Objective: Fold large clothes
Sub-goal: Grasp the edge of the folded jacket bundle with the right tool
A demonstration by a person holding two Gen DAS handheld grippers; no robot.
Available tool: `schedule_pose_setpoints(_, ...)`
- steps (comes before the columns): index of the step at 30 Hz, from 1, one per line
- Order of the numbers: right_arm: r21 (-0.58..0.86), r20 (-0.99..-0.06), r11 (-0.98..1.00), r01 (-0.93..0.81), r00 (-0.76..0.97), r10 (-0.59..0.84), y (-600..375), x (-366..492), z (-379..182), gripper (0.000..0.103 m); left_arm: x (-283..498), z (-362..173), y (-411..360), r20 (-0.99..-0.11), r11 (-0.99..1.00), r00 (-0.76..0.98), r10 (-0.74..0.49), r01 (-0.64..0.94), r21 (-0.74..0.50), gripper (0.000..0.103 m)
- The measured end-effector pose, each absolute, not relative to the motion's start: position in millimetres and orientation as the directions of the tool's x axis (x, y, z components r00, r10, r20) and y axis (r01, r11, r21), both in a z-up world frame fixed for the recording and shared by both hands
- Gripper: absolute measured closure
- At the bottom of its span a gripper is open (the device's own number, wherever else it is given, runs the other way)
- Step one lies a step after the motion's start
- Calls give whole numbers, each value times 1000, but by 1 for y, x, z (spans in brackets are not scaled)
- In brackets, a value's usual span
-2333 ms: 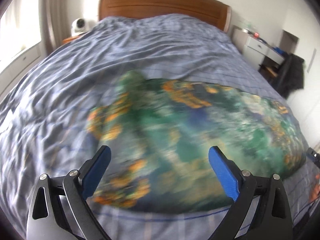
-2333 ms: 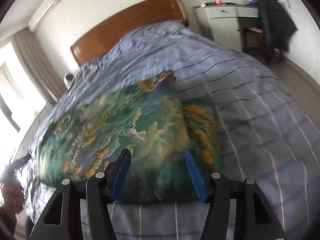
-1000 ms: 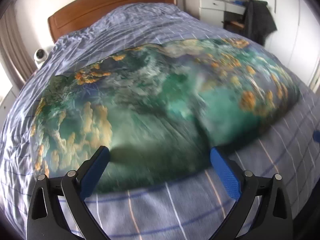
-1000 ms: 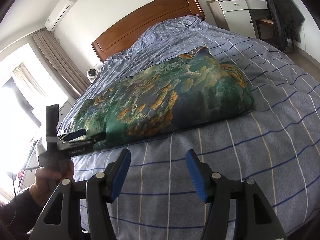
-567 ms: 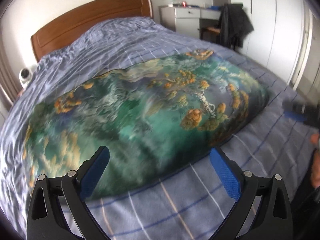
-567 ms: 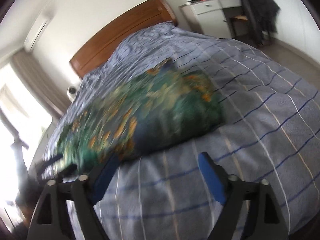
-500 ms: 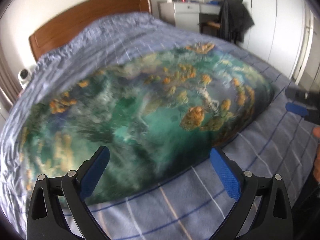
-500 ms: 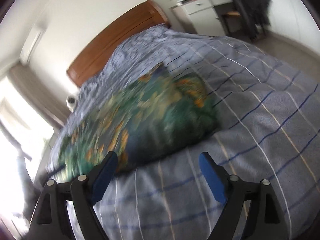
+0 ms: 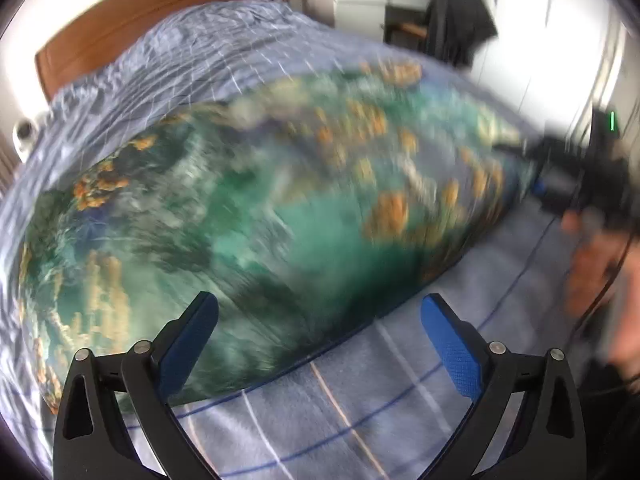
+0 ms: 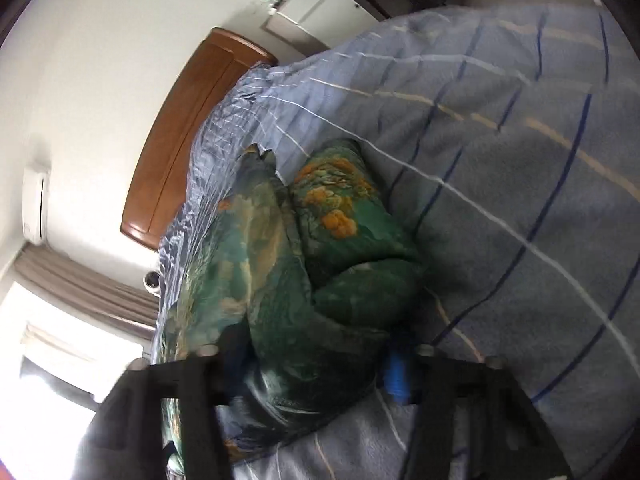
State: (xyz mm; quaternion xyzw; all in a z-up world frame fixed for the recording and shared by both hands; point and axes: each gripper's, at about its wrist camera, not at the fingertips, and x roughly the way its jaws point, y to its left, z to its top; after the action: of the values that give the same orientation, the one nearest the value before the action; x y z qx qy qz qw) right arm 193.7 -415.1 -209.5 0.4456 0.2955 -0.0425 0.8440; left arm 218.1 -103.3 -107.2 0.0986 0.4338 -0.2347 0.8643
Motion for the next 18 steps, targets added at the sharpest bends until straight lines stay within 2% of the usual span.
schedule_pose_setpoints(3,608,-523,751,258,842,134,-391,186,-173,72,228,-64,-93,-758,860,501,-418,486,-153,2)
schedule_pose_setpoints(9,272,-408,961,39,909,79,-308,171,-80,72,244,21,-109,-700,774,449,-555,586,-238,1)
schedule_pose_setpoints(14,-42,-350,990,-133,930,110,-217,160,-41,72,265,52,-98,-704,749,377,-602,572,-335,1)
schedule_pose_setpoints(18,-220,-334,944,-244,928,162,-152,152,-42,72,267,58,-71,-710,768,376,-596,527,-365,1)
